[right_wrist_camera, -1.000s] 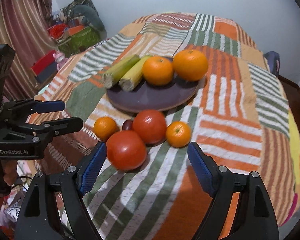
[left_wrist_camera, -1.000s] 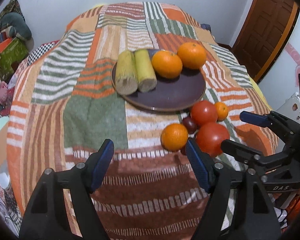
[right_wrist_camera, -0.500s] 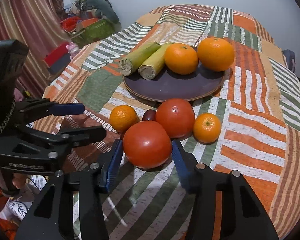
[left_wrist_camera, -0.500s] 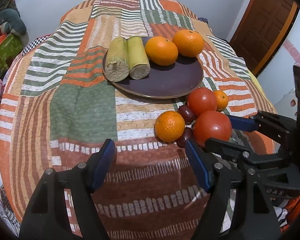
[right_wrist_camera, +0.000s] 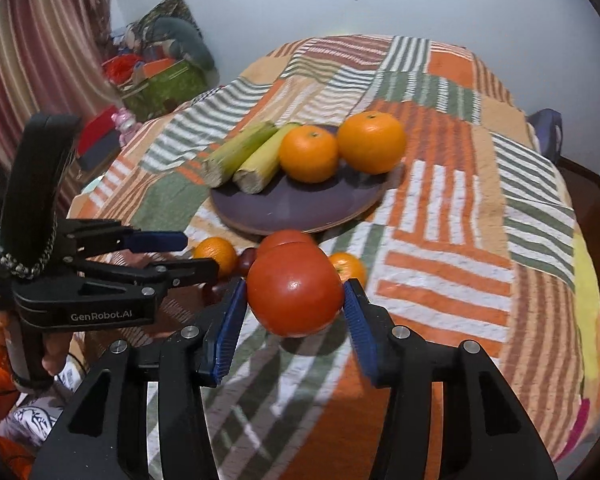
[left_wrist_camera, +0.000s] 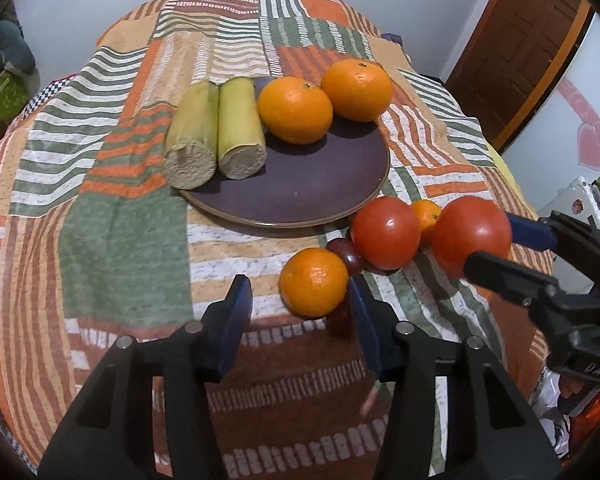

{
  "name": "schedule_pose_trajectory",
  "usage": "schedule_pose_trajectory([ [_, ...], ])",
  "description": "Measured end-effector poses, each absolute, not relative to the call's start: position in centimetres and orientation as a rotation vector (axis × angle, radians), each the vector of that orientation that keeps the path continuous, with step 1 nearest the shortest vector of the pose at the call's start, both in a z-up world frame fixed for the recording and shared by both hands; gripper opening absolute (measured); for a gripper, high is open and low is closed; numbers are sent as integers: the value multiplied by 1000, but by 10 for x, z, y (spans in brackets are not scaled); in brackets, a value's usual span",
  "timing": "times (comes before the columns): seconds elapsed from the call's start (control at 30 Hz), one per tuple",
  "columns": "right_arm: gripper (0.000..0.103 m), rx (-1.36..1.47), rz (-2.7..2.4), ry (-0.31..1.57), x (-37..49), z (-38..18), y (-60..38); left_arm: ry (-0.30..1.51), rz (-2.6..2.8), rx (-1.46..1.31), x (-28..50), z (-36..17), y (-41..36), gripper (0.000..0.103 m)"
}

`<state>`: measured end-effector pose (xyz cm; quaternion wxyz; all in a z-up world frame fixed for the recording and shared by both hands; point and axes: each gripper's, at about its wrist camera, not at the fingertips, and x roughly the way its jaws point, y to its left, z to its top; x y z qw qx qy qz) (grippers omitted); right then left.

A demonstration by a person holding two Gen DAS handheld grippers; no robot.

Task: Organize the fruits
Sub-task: 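Grasp a red tomato with the right gripper, then place the tomato on the plate while the left gripper places a mandarin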

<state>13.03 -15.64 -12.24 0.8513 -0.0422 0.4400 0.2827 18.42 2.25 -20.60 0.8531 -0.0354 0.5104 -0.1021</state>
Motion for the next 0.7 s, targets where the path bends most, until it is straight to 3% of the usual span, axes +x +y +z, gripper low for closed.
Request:
schedule_pose_trajectory([
  [0.1, 46, -80, 584, 922, 132, -121, -160, 1089, -240, -86, 189, -210, 19, 38],
  [0.7, 46, -94, 618, 856, 161, -104, -137, 994, -171, -111, 198, -178, 48, 37],
])
